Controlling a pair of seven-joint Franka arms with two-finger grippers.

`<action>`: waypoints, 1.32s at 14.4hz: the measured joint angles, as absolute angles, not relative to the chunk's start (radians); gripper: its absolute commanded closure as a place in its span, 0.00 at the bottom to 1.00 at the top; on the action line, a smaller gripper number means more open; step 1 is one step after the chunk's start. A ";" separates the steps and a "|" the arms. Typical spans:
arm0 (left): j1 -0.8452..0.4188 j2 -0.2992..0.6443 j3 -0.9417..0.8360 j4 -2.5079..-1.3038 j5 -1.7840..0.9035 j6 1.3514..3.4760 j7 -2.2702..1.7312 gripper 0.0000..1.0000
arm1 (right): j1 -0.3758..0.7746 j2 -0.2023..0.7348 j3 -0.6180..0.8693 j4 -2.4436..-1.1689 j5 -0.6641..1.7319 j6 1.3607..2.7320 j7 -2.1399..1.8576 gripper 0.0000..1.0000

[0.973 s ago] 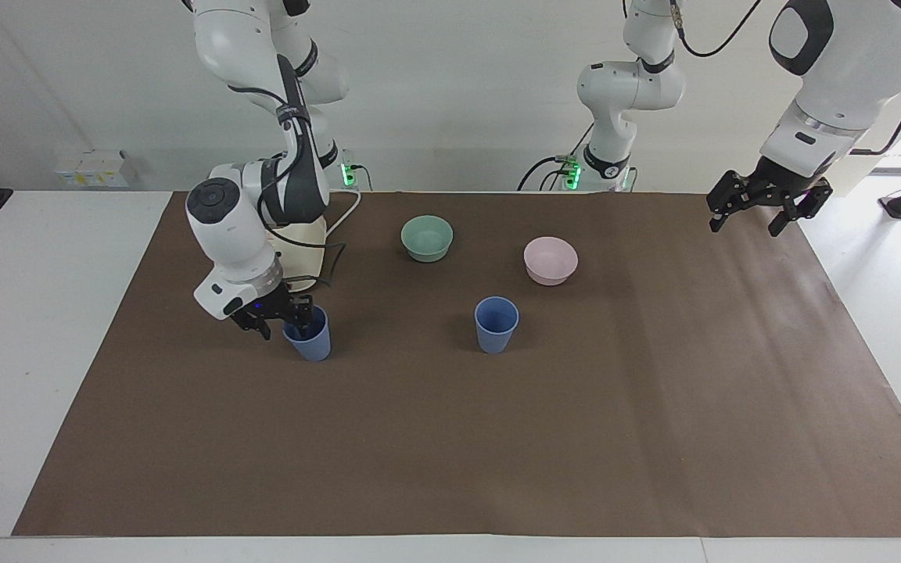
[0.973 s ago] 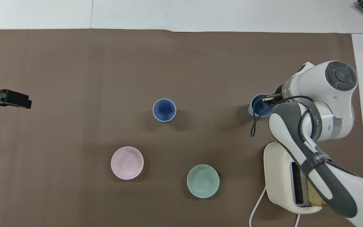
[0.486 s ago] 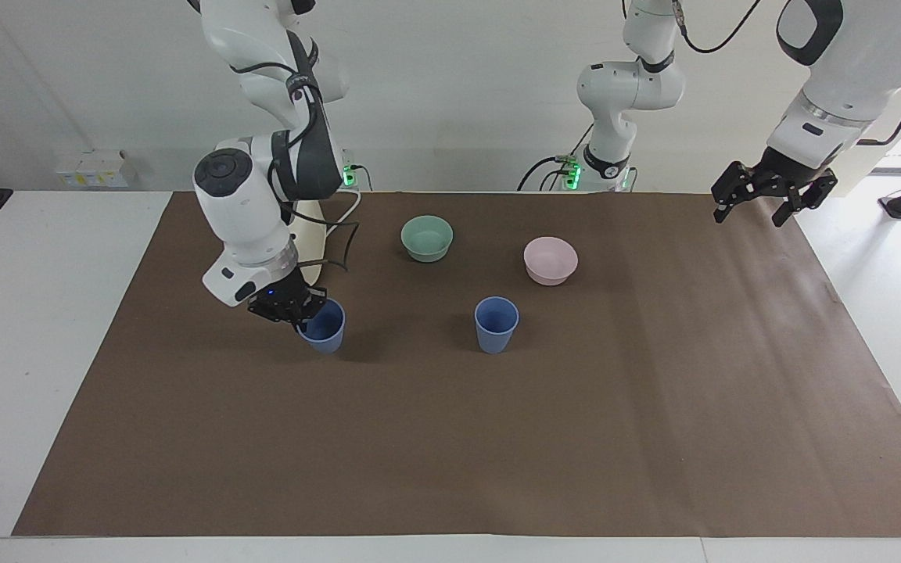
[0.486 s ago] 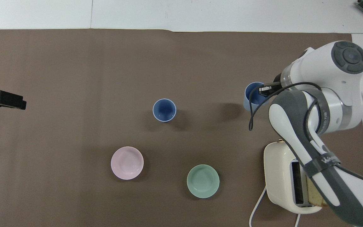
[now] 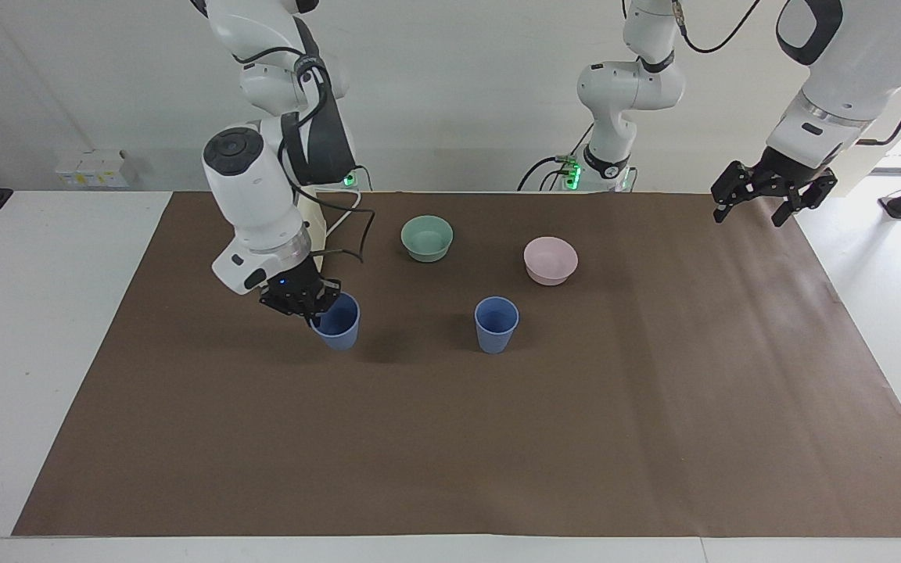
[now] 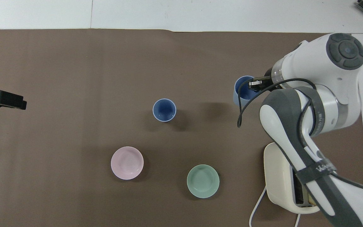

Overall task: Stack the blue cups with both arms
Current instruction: 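Lift and carry the blue cup over the first blue cup, then lower the held cup into the first cup and open the right gripper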

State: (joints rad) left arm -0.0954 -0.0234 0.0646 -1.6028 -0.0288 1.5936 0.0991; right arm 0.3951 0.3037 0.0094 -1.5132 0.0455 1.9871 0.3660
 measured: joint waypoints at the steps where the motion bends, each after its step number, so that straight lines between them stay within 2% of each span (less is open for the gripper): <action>1: -0.095 -0.023 0.065 -1.603 -0.029 1.593 0.099 0.00 | 0.417 0.318 0.009 -1.483 0.046 1.974 0.384 1.00; 7: -0.095 -0.023 0.065 -1.603 -0.029 1.593 0.099 0.00 | 0.548 0.393 0.009 -1.376 0.045 1.962 0.533 1.00; 13: -0.095 -0.024 0.065 -1.602 -0.029 1.593 0.099 0.00 | 0.586 0.418 0.008 -1.384 0.045 1.965 0.551 1.00; 19: -0.095 -0.024 0.065 -1.602 -0.029 1.593 0.099 0.00 | 0.585 0.443 0.005 -1.437 0.044 2.030 0.561 1.00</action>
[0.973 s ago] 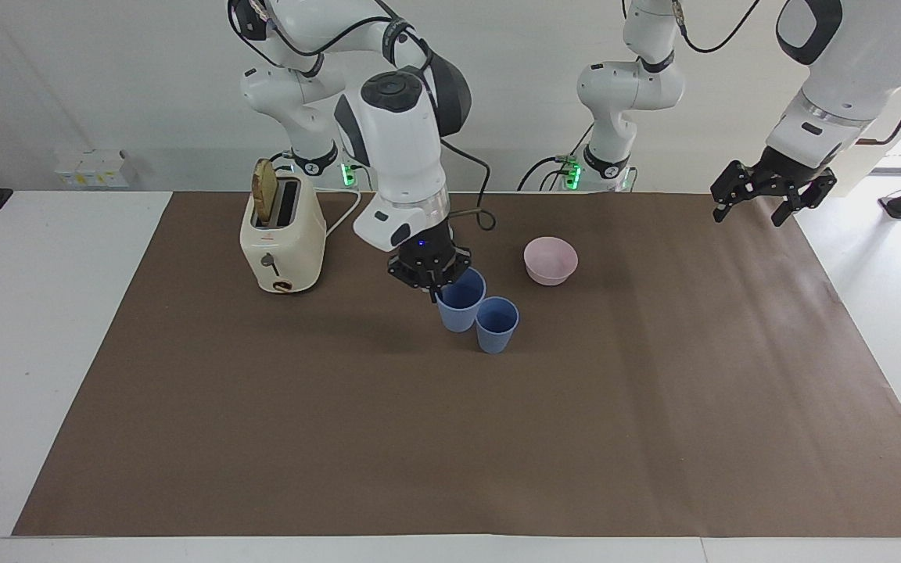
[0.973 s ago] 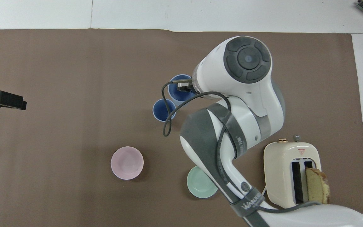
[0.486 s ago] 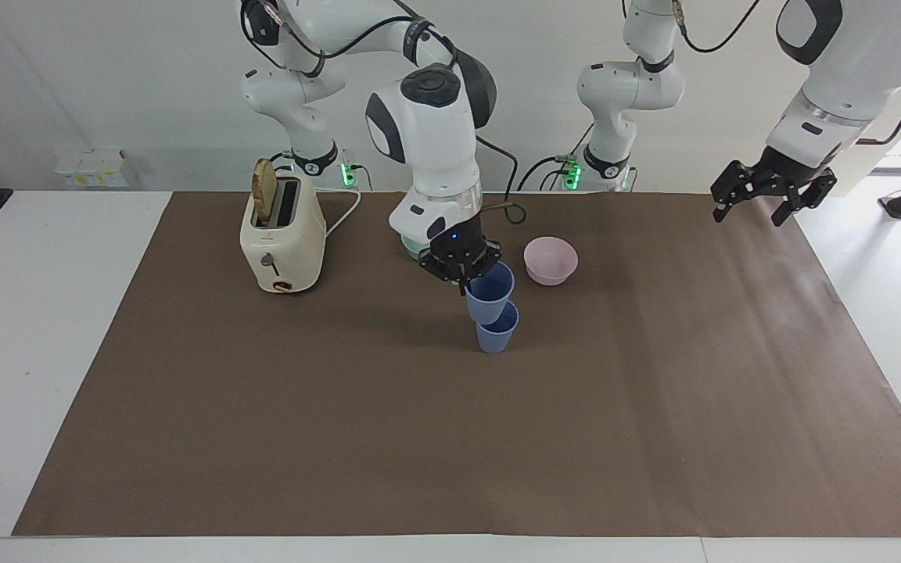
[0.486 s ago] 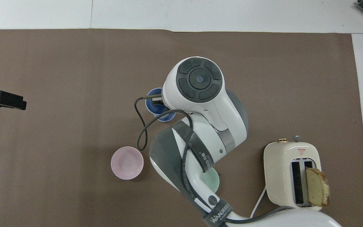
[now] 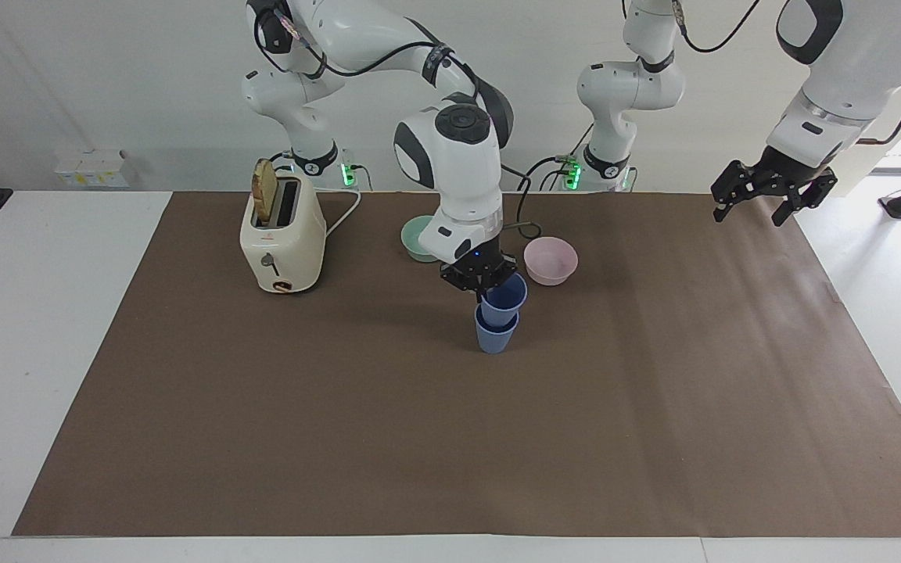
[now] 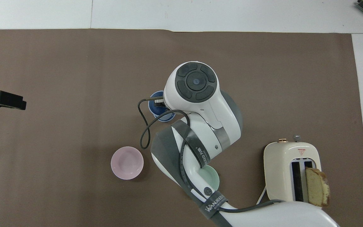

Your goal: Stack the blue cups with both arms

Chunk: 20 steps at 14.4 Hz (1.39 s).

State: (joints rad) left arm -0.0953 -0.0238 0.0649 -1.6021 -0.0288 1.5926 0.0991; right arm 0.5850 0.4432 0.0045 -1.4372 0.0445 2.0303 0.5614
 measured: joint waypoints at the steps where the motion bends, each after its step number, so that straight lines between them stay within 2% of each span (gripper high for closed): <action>1: -0.095 -0.024 0.065 -1.602 -0.029 1.593 0.099 0.00 | 0.585 0.449 0.004 -1.440 0.044 2.041 0.563 1.00; 3: -0.095 -0.024 0.065 -1.602 -0.029 1.593 0.099 0.00 | 0.585 0.458 0.004 -1.443 0.044 2.047 0.565 1.00; 4: -0.095 -0.024 0.065 -1.602 -0.029 1.593 0.099 0.00 | 0.585 0.460 0.004 -1.448 0.044 2.054 0.566 0.60; 5: -0.095 -0.024 0.065 -1.602 -0.029 1.593 0.099 0.00 | 0.585 0.462 0.003 -1.457 0.044 2.068 0.567 0.11; 6: -0.095 -0.024 0.065 -1.602 -0.029 1.593 0.099 0.00 | 0.585 0.462 0.003 -1.465 0.044 2.079 0.574 0.00; 14: -0.095 -0.024 0.065 -1.602 -0.029 1.593 0.099 0.00 | 0.572 0.444 -0.012 -1.461 0.043 2.073 0.625 0.00; 17: -0.095 -0.024 0.065 -1.602 -0.029 1.593 0.099 0.00 | 0.525 0.386 -0.015 -1.452 0.041 2.006 0.625 0.00; 20: -0.095 -0.024 0.065 -1.602 -0.029 1.593 0.099 0.00 | 0.476 0.320 -0.016 -1.432 0.029 1.885 0.591 0.00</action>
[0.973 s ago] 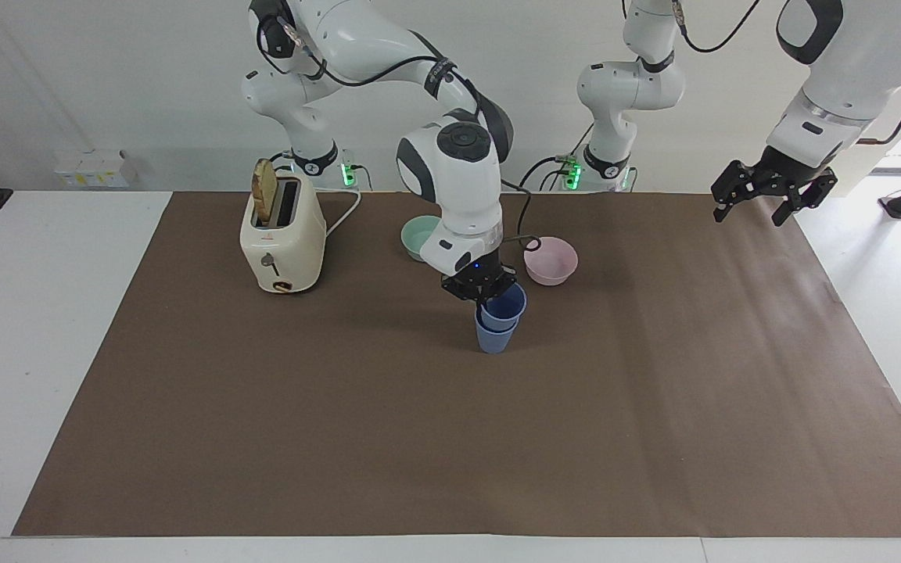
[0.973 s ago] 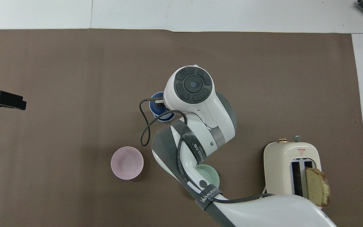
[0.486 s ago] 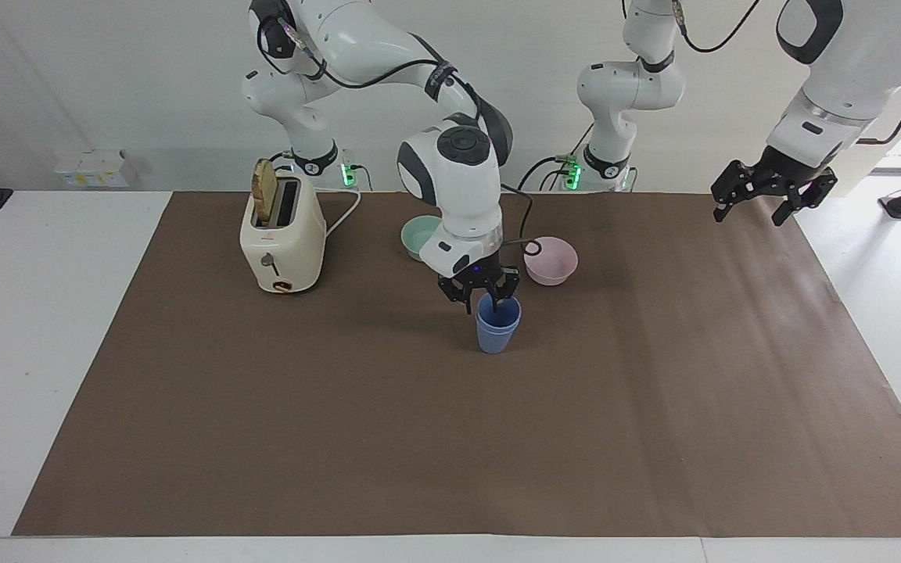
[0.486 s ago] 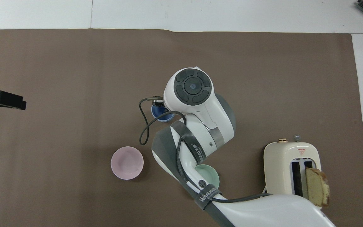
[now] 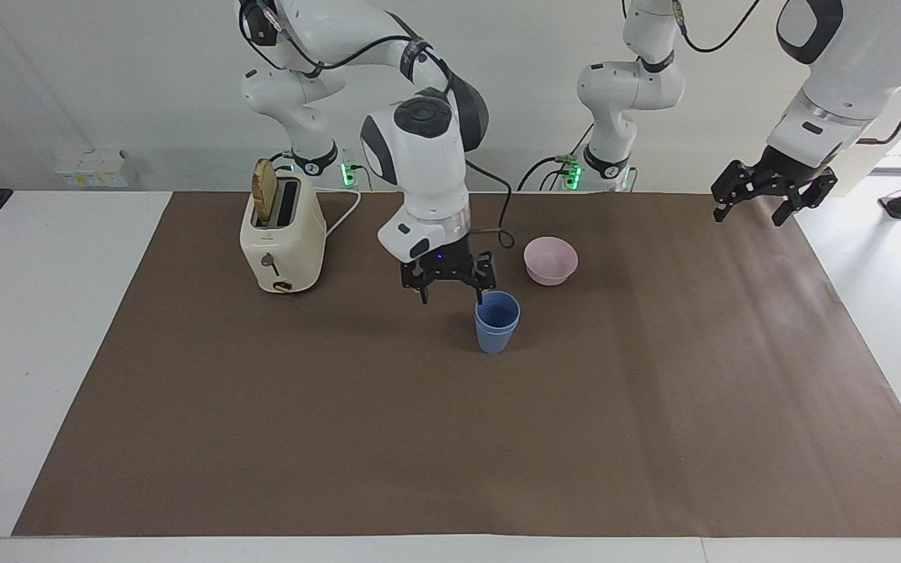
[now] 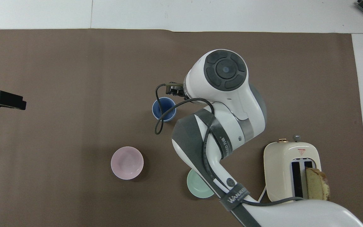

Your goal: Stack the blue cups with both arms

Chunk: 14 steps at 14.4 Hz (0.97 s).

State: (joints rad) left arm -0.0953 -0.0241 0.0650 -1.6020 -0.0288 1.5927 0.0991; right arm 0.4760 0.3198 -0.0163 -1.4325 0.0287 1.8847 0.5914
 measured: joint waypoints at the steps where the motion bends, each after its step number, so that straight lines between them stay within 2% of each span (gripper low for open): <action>1: -0.095 -0.024 0.065 -1.602 -0.029 1.593 0.099 0.00 | 0.461 0.302 -0.016 -1.422 0.014 1.836 0.571 0.00; 5: -0.095 -0.024 0.065 -1.602 -0.029 1.593 0.099 0.00 | 0.389 0.257 -0.018 -1.359 -0.005 1.671 0.447 0.00; 9: -0.095 -0.024 0.065 -1.602 -0.029 1.593 0.099 0.00 | 0.293 0.185 -0.020 -1.324 -0.005 1.569 0.323 0.00; 14: -0.095 -0.024 0.065 -1.602 -0.029 1.593 0.099 0.00 | 0.145 0.142 -0.020 -1.330 -0.003 1.530 0.175 0.00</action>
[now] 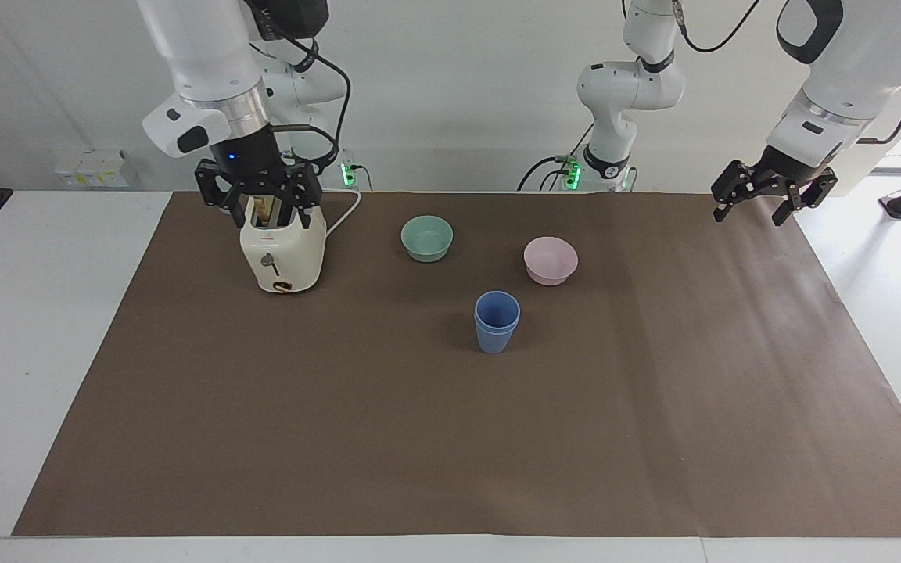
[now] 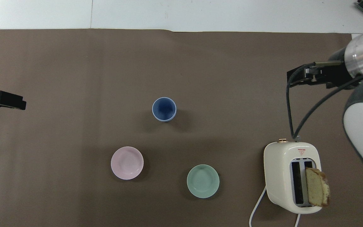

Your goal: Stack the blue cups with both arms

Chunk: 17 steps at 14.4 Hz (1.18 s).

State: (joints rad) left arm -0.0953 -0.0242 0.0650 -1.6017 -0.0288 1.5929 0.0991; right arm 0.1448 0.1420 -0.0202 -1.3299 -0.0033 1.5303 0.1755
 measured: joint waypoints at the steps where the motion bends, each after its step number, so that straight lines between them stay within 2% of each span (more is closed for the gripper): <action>1: -0.095 -0.024 0.065 -1.602 -0.029 1.593 0.099 0.00 | 0.122 0.140 -0.020 -1.335 -0.003 1.521 0.154 0.00; 5: -0.095 -0.024 0.065 -1.602 -0.029 1.593 0.099 0.00 | 0.050 0.113 -0.020 -1.406 0.017 1.525 0.085 0.00; 9: -0.095 -0.024 0.065 -1.602 -0.029 1.593 0.099 0.00 | 0.045 0.043 -0.019 -1.528 0.018 1.595 0.081 0.00; 17: -0.095 -0.024 0.065 -1.602 -0.029 1.593 0.099 0.00 | 0.030 0.027 -0.013 -1.553 0.018 1.602 0.081 0.00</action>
State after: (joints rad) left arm -0.0953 -0.0243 0.0650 -1.6017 -0.0288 1.5929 0.0989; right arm 0.0300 0.0268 -0.0125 -1.5527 0.0176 1.6024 0.0809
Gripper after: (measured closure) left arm 0.000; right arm 0.000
